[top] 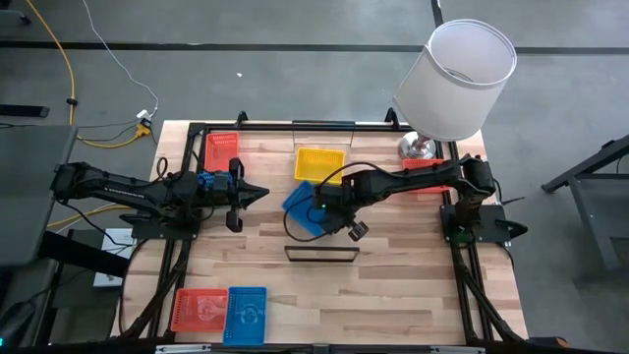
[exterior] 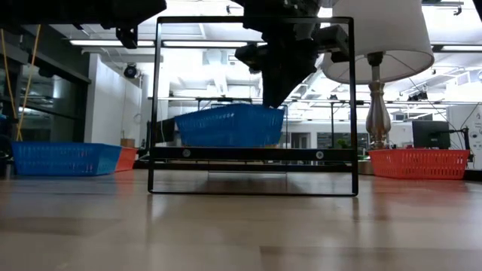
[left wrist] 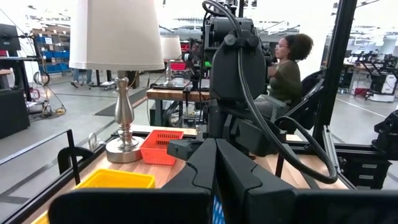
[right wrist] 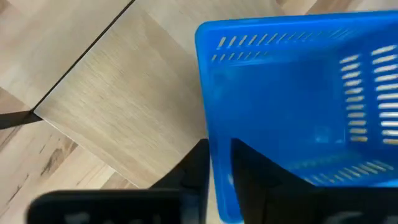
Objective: Stack baskets on shelf by color
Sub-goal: Put the top right blue bin on the shelf
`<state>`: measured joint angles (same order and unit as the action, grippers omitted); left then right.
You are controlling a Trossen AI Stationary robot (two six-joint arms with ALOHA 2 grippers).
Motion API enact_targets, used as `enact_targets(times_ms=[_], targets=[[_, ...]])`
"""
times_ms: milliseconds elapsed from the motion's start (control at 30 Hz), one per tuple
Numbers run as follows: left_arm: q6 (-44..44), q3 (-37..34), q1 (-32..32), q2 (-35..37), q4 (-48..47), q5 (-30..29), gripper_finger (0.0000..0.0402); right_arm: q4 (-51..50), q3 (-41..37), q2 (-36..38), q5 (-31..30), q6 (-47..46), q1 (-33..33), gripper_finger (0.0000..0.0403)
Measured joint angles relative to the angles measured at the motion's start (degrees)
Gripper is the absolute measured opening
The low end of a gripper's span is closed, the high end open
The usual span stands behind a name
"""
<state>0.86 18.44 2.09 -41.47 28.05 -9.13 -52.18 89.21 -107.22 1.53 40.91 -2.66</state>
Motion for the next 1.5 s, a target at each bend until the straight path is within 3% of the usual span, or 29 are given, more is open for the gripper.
enact_targets(times_ms=[200, 400, 567, 733, 833, 967, 1067, 1267, 1367, 1500], targets=[[0.00, 0.00, 0.00, 0.00, 0.00, 0.00, 0.0000, 0.19, 0.00, 0.02, -1.22, -0.12, 0.00, 0.0102], [-0.47, 0.00, 0.00, 0.00, -0.05, -0.01, 0.0000, -1.57, -0.02, 1.32, -5.73, -0.42, 0.00, 0.0112], [-1.05, 0.00, 0.00, 0.00, -1.78, -0.33, 0.0000, -5.72, -0.02, 4.95, -7.93, -7.64, 0.00, 0.0084], [-0.99, 0.00, 0.02, 0.02, -4.46, -0.17, 0.0000, -13.89, -0.10, 9.39, -8.40, -15.83, 0.00, 0.0011], [0.55, 0.00, 0.02, 0.02, -9.07, 1.83, 0.0000, -15.62, -1.40, 12.03, -10.69, -21.05, -0.91, 0.0011], [6.61, 0.00, 0.00, -0.13, -18.22, 5.27, 0.0000, -9.93, -10.95, 19.05, -10.70, -24.69, -2.34, 0.0003], [12.28, 0.00, 0.14, -2.08, -22.89, 5.99, 0.0000, -2.08, -20.85, 25.62, -14.22, -28.19, -3.34, 0.0002], [16.63, 0.99, 0.13, -10.01, -24.58, 11.63, 0.0000, 11.80, -33.97, 35.14, -17.60, -32.59, -4.41, 0.0001], [17.49, 3.79, 0.17, -15.61, -27.99, 10.90, 0.0000, 17.41, -37.01, 36.67, -17.32, -33.41, -4.63, 0.0000], [18.42, 8.59, 0.17, -22.58, -36.08, 4.75, 0.0000, 23.90, -38.69, 36.28, -14.58, -32.74, -4.63, 0.0000]])
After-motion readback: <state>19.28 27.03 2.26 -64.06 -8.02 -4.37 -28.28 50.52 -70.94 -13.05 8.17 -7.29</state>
